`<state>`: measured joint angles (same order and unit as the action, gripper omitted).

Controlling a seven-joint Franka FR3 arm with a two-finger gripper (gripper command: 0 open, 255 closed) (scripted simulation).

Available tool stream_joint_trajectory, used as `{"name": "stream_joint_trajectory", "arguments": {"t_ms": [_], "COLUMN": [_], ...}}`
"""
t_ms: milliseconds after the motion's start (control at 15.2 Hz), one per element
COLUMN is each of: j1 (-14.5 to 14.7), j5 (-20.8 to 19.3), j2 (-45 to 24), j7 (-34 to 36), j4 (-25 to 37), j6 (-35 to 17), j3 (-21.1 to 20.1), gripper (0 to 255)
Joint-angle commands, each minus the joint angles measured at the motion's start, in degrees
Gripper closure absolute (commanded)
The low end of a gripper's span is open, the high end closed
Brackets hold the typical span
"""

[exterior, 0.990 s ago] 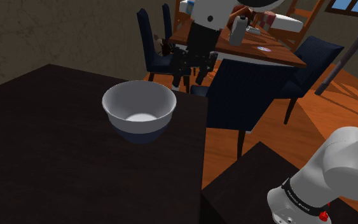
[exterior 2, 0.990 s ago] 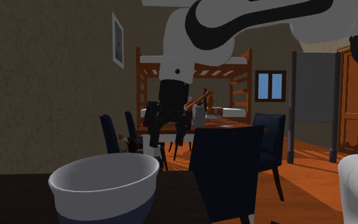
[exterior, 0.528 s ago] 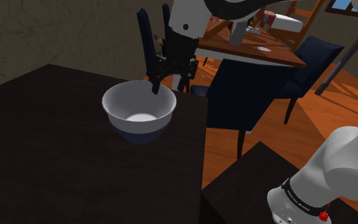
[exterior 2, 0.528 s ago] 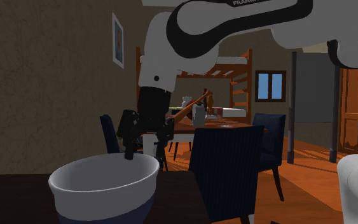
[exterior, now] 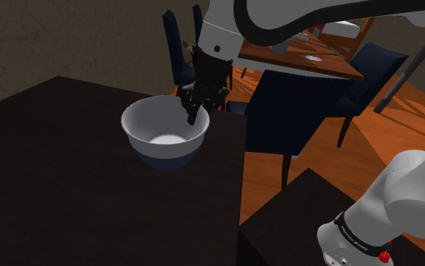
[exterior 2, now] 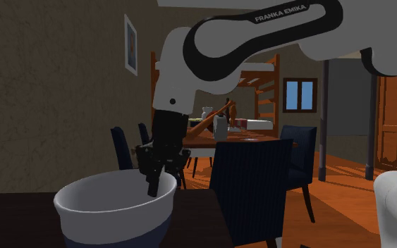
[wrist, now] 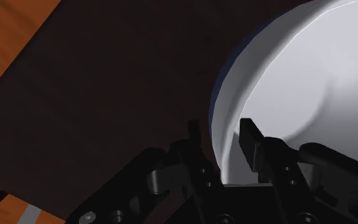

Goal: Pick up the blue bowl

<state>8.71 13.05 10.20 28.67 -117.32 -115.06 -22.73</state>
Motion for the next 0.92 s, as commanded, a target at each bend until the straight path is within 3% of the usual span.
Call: {"name": "stream_joint_trajectory", "arguments": {"t_ms": [0,462,858], "j1": [0.0,0.0,-0.1], "j5": [0.0,0.0,-0.3], "j2": [0.0,0.0,0.4], "j7": [0.0,0.1,0.6], "j4": [-0.1,0.0,4.2], "j6": [-0.1,-0.1,4.5], "j3": [0.0,0.0,0.3], "gripper": [255,255,255]}}
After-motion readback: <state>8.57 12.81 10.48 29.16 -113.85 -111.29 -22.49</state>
